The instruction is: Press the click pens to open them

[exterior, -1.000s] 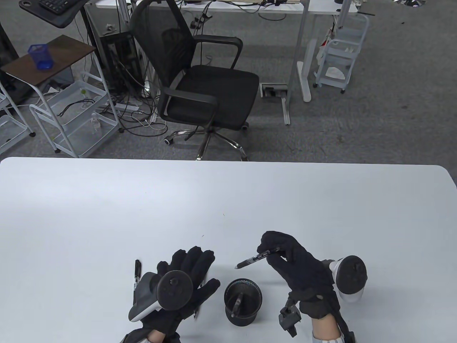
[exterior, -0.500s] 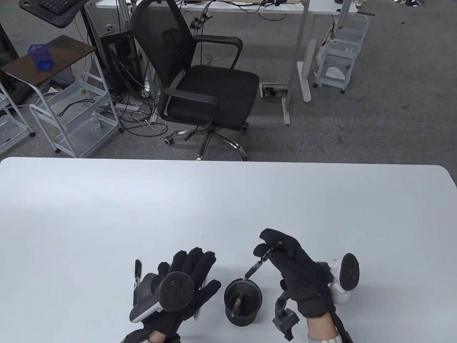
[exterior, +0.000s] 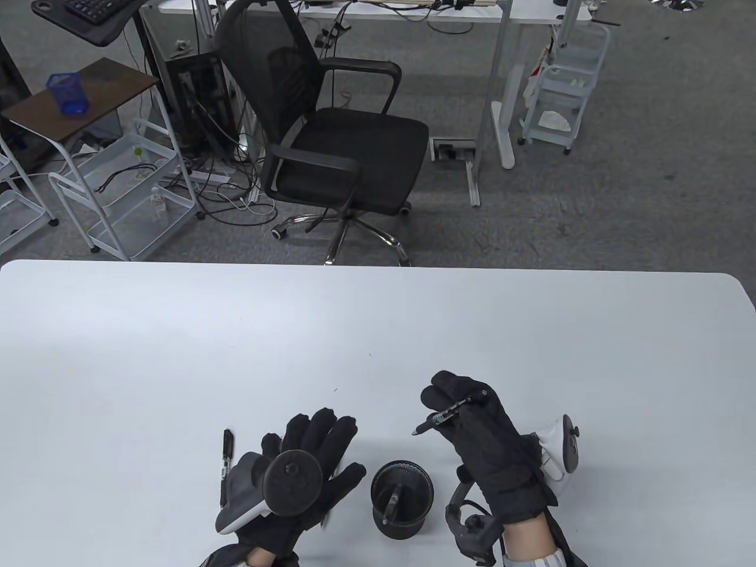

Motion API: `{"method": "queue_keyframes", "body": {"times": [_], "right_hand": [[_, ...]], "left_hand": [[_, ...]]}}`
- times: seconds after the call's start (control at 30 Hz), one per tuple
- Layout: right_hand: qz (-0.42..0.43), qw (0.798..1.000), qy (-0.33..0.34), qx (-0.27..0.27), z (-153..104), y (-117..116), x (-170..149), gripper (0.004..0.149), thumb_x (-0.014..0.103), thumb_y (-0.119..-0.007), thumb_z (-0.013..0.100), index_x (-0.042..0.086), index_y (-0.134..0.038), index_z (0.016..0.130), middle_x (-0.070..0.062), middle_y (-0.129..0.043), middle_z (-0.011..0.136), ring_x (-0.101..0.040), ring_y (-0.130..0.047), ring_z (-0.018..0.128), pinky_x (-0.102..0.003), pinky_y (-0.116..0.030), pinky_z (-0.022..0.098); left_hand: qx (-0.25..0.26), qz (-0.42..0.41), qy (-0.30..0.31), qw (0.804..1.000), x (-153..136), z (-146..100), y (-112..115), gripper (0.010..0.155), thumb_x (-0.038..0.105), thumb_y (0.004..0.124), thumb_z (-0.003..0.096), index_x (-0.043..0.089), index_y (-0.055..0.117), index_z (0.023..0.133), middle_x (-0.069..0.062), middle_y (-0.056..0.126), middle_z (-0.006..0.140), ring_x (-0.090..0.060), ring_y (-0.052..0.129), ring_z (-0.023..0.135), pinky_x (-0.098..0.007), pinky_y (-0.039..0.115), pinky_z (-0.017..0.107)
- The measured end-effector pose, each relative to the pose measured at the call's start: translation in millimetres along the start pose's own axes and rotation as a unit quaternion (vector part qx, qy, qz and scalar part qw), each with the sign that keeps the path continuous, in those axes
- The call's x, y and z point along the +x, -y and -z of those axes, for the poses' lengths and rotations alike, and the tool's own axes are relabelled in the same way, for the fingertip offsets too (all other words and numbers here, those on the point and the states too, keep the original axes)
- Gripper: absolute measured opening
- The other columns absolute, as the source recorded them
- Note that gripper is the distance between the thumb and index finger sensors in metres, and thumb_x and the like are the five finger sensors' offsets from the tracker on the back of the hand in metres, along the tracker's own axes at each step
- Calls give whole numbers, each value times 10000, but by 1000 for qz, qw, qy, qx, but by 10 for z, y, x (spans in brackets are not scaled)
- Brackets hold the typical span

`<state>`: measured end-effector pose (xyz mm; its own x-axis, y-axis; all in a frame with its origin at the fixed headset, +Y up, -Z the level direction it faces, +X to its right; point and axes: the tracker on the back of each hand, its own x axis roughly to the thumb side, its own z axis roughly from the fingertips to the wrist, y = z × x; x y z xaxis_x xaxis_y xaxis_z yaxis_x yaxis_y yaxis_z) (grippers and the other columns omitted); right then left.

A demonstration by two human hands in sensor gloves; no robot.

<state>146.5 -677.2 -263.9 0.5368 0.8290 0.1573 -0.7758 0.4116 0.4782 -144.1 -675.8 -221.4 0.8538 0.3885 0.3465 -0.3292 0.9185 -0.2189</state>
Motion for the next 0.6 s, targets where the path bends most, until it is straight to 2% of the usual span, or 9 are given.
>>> {"method": "queue_keyframes", "body": {"times": [0.03,0.13,0.23,0.3,0.37,0.5,0.6], "right_hand": [[8,1000,-1,2,6,-10,-18,465,165,-500,695,20,-426,1131,-302,-605,1097,-575,-624,989,-825,-352,650],[38,999,-12,-17,-3,-58,-89,474,146,-462,687,-21,-343,1115,-238,-591,1010,-508,-665,899,-823,-355,653],[79,995,-27,-58,-37,-75,-170,461,166,-457,673,4,-368,1095,-202,-623,946,-425,-723,759,-723,-508,671],[110,992,-39,-55,-55,-68,-220,439,246,-448,704,45,-364,1085,-153,-624,913,-352,-734,703,-624,-570,680],[136,989,-46,-48,-62,-39,-265,475,424,-388,734,71,-458,1044,-122,-688,844,-313,-769,623,-575,-621,652],[154,985,-51,-58,-79,-6,-302,563,554,-325,699,130,-630,909,-29,-804,671,-221,-836,456,-472,-739,561],[171,982,-55,-50,-90,5,-295,563,573,-315,695,177,-694,820,47,-835,558,-138,-852,339,-381,-811,462]], "left_hand": [[0,0,0,1000,0,0,1,678,583,526,719,239,345,1275,-221,322,1322,-614,337,1155,-849,309,713],[-1,1,0,1000,0,0,2,679,584,526,718,239,345,1275,-217,322,1324,-613,338,1156,-850,308,712],[0,0,0,1000,-3,-2,0,676,583,526,719,241,347,1274,-218,322,1323,-613,337,1156,-848,308,714],[0,0,0,1000,-3,-2,0,680,583,526,719,236,348,1275,-218,323,1323,-614,339,1155,-849,309,713],[0,0,0,1000,-2,-2,1,677,583,525,719,240,347,1275,-220,323,1322,-612,337,1156,-849,308,713],[-1,1,0,1000,-1,-2,1,678,582,527,719,238,348,1275,-220,323,1323,-614,338,1156,-850,306,710],[-1,2,-1,1000,-2,-2,-2,679,583,529,718,237,350,1275,-219,327,1322,-614,339,1156,-852,302,709]]}}
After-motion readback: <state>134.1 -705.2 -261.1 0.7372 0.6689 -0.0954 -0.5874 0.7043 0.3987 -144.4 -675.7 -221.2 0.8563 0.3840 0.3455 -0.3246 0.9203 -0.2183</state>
